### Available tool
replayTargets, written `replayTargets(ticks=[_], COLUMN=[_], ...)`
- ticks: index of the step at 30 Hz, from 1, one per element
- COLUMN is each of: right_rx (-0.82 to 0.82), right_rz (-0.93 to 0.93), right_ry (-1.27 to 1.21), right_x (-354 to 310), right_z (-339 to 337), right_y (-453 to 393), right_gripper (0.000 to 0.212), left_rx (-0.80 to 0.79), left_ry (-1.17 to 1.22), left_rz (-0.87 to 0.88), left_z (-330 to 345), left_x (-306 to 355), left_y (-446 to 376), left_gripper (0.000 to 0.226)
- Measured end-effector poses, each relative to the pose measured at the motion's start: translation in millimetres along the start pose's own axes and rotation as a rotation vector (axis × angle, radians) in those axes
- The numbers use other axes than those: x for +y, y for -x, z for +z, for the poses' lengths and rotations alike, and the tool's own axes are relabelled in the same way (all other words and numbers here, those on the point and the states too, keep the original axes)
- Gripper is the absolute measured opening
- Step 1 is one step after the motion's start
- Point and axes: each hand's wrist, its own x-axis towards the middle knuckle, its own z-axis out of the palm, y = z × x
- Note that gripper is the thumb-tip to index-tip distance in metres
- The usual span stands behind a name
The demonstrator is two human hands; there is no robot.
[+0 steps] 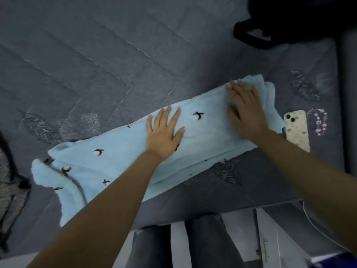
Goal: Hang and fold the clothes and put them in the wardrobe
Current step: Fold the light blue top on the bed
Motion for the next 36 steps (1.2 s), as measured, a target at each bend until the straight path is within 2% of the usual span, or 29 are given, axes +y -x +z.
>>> replayTargets(ticks=[2,4,6,8,9,10,13,16,18,21,24,29,33,36], right_rx=[0.307,0.514,0.629,0.73,0.714,0.639,0.415,0.397,0.382,0.46,0.585,0.674,0.71,0.691], right_rz=[0.111,0.344,0.701,1.083,1.23,1.292,1.102,1.005,1.013,1.017,0.974,0.777,0.533,0.404], right_ry=[-0.231,-0.532,-0.947,-1.217,-1.297,-1.39,-1.654,-1.642,-1.623,-1.619,-1.557,-1.438,-1.331,-1.225], right_x=[-6.2,-15.8,-24.0,-21.4,-17.1,-13.1,-8.6,-4.2,-0.3,3.3,-9.8,-62.7,-128.7,-192.6], right_z=[-9.5,-10.2,-4.4,1.8,4.3,7.4,14.9,18.0,16.7,18.7,10.9,-14.8,-30.2,-28.8], right_y=[28.8,67.2,98.7,116.5,120.7,122.0,110.4,93.7,87.4,86.5,89.5,99.4,101.4,105.1], right_gripper=[0.047,0.049,0.057,0.064,0.067,0.069,0.07,0.091,0.097,0.081,0.075,0.087,0.077,0.067], left_rx=[-0.025,-0.014,-0.084,-0.248,-0.331,-0.39,-0.497,-0.613,-0.615,-0.627,-0.676,-0.801,-0.744,-0.622], left_ry=[0.188,0.293,0.382,0.493,0.539,0.552,0.434,0.34,0.353,0.463,0.579,0.802,0.892,0.931], left_rz=[-0.04,-0.019,-0.01,-0.035,-0.065,-0.101,-0.146,-0.087,-0.072,-0.071,-0.056,0.132,0.24,0.249], left_z=[-17.2,-33.9,-43.5,-44.3,-43.1,-42.3,-44.4,-47.6,-48.8,-56.2,-70.5,-111.3,-154.4,-188.4], left_x=[19.1,46.5,80.1,114.8,130.1,142.4,161.7,168.5,168.4,165.8,158.7,127.5,76.7,24.3], left_y=[-14.7,-40.8,-72.5,-102.6,-115.8,-127.4,-152.4,-157.6,-155.6,-150.2,-142.2,-114.0,-66.5,-15.9], left_gripper=[0.06,0.059,0.064,0.076,0.083,0.087,0.093,0.093,0.082,0.059,0.049,0.042,0.042,0.046])
